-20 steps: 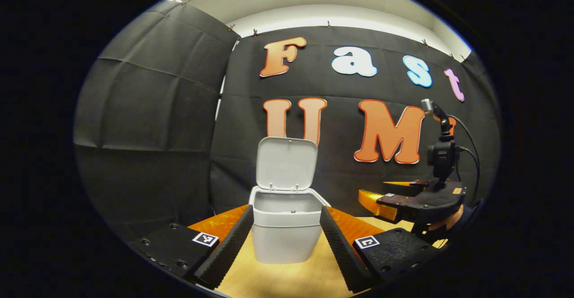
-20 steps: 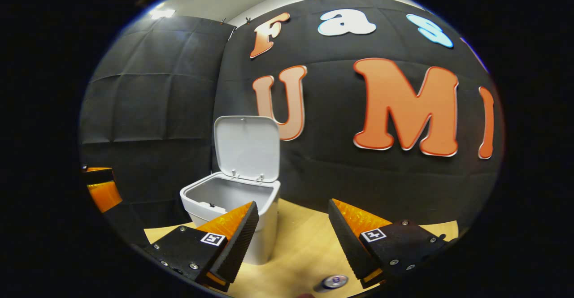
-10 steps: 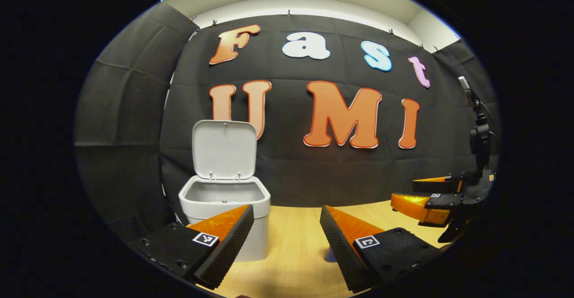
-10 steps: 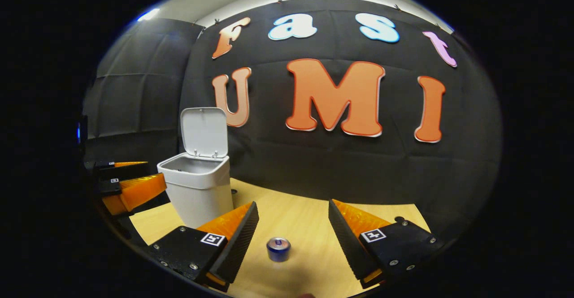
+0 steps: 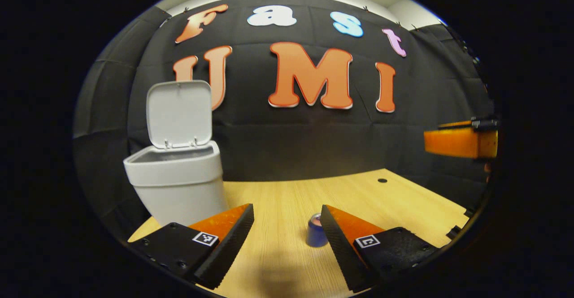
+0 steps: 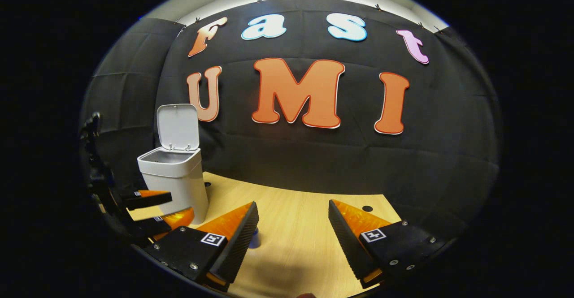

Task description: Press the lid of the desktop garbage bin to open it, pick up the crumpled paper on the desktop and throw it into the bin, then pick up the pop can on the desktop and drop it into the bin, and finally close the garbage bin lid.

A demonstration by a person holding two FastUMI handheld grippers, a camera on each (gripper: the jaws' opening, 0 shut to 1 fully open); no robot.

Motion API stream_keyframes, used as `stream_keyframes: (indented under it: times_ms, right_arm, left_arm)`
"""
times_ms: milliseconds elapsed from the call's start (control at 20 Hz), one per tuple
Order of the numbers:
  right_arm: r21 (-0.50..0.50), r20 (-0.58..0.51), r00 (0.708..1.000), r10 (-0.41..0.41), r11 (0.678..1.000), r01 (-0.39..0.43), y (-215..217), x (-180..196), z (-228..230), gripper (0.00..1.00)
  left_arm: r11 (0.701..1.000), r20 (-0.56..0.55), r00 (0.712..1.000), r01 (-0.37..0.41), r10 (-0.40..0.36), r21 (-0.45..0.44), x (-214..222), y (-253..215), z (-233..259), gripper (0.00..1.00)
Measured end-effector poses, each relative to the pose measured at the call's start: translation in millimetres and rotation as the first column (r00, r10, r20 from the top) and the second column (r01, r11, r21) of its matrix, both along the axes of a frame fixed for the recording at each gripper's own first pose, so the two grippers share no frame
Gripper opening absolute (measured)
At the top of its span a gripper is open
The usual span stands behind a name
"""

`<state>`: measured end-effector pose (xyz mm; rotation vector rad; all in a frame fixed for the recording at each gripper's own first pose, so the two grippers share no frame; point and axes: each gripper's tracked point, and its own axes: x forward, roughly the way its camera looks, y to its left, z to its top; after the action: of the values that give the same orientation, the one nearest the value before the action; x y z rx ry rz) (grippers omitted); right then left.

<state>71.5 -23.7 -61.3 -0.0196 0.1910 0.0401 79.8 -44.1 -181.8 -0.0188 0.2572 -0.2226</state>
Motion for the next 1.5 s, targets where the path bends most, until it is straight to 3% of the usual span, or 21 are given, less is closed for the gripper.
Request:
stream_keyframes:
  times_ms: [350,500,750,1050,1150,1250,1500]
  right_arm:
    - [-0.041,-0.041,0.995,-0.091,0.995,0.090,-33,-16,-4,0.94]
    - [-0.065,-0.050,0.991,-0.126,0.990,0.122,-43,-24,-2,0.94]
    - [-0.092,-0.058,0.982,-0.181,0.980,0.175,-58,-35,0,0.94]
    - [-0.094,-0.074,0.970,-0.230,0.970,0.223,-68,-41,-2,0.94]
    - [-0.090,-0.076,0.969,-0.234,0.970,0.227,-68,-41,-3,0.94]
    - [-0.087,-0.077,0.970,-0.229,0.971,0.222,-66,-41,-5,0.94]
    - [-0.064,-0.068,0.980,-0.186,0.981,0.182,-52,-35,-5,0.94]
  left_arm:
    - [0.990,-0.106,0.987,0.129,-0.123,0.052,24,-61,-95,0.94]
    - [0.987,-0.200,0.972,0.144,-0.127,0.073,38,-70,-139,0.97]
    - [0.983,-0.253,0.957,0.167,-0.143,0.076,69,-90,-178,0.98]
    - [0.973,-0.269,0.945,0.216,-0.187,0.083,85,-108,-193,0.96]
    - [0.971,-0.272,0.941,0.228,-0.200,0.074,85,-110,-191,0.86]
    - [0.969,-0.276,0.939,0.234,-0.204,0.079,80,-111,-187,0.84]
    - [0.975,-0.215,0.959,0.205,-0.184,0.081,75,-95,-136,0.84]
